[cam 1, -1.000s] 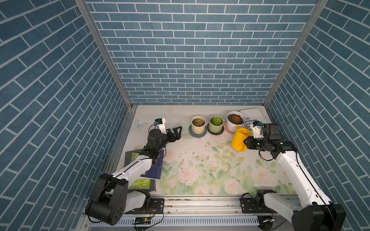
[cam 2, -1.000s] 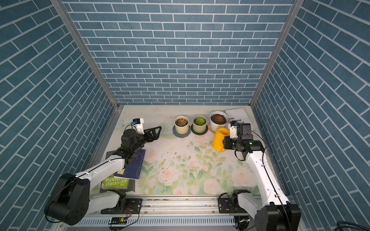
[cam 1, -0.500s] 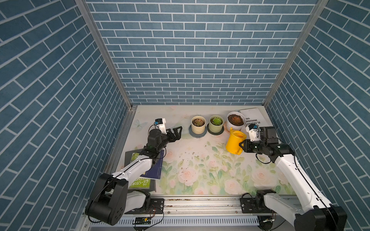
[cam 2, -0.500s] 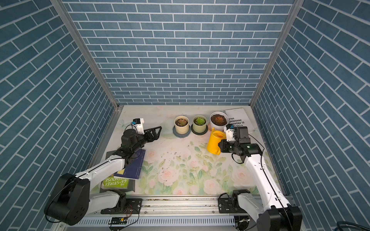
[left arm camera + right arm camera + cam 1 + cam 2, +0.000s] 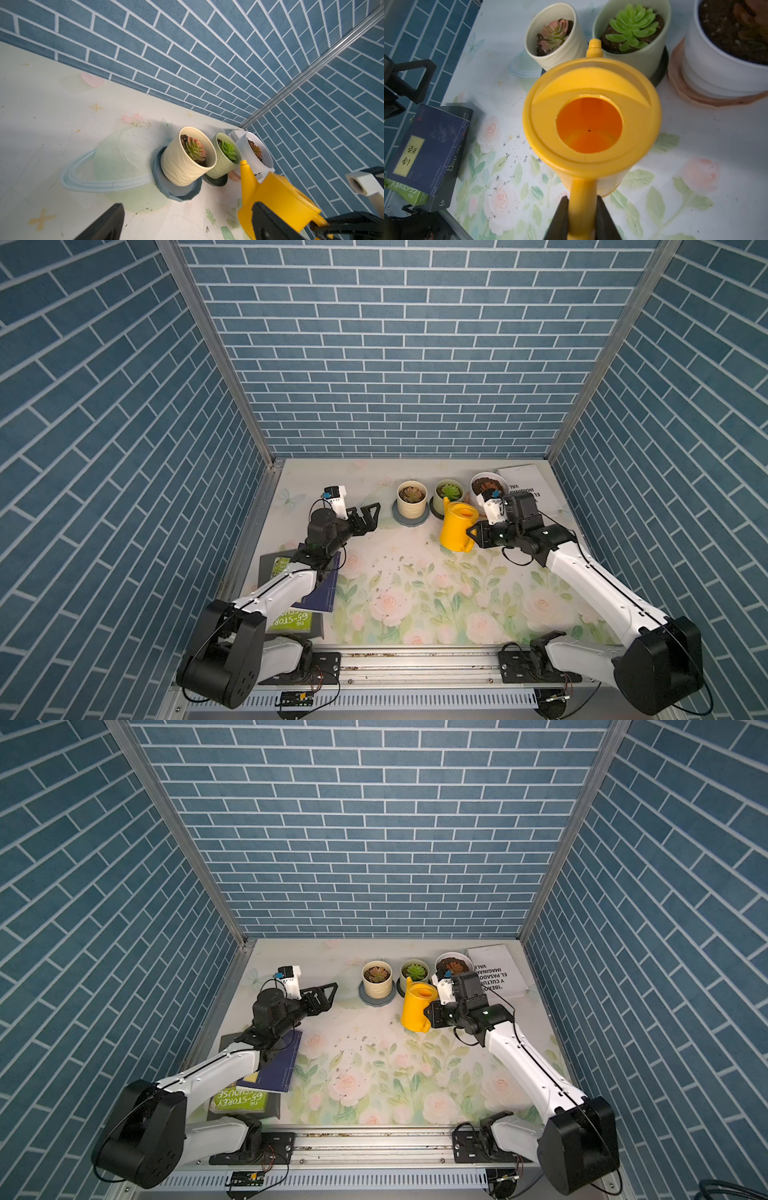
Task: Water the succulent around the soil edge
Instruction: Place the watering can at the center of the board.
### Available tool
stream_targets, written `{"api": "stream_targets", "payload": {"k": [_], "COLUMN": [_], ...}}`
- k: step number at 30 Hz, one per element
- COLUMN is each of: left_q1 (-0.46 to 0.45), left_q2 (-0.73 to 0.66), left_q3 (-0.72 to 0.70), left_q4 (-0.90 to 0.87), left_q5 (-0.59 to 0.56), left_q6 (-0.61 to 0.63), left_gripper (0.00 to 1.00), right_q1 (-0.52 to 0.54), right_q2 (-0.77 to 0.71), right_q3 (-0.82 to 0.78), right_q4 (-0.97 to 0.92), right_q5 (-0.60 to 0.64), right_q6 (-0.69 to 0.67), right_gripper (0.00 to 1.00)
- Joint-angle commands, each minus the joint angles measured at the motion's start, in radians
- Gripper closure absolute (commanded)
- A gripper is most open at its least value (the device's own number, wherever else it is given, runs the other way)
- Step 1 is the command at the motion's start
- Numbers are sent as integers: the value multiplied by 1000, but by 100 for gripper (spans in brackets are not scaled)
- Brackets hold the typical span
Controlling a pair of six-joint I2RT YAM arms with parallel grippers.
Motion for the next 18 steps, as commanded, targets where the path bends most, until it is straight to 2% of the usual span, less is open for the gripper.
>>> {"api": "stream_targets", "payload": {"k": [1,4,11,18], "left_q1": [-12,-15,-22,-27], "left_q2": [-1,-3,-25,-64], "left_q3": [-14,-14,-16,-22], "left_q4": [29,29,22,2], "left_q5": [14,15,14,-13], "left_q6": [16,14,-12,-41], "left_gripper": [0,0,0,0], "right_q1": [53,96,245,398], "right_q2": [1,-19,-26,56], "right_q3": [28,-18,-142,-171], "right_q4": [89,128,219,359], "right_q5": [52,67,189,302], "right_q6": [23,22,-10,-67], "right_gripper": [100,100,100,100]}}
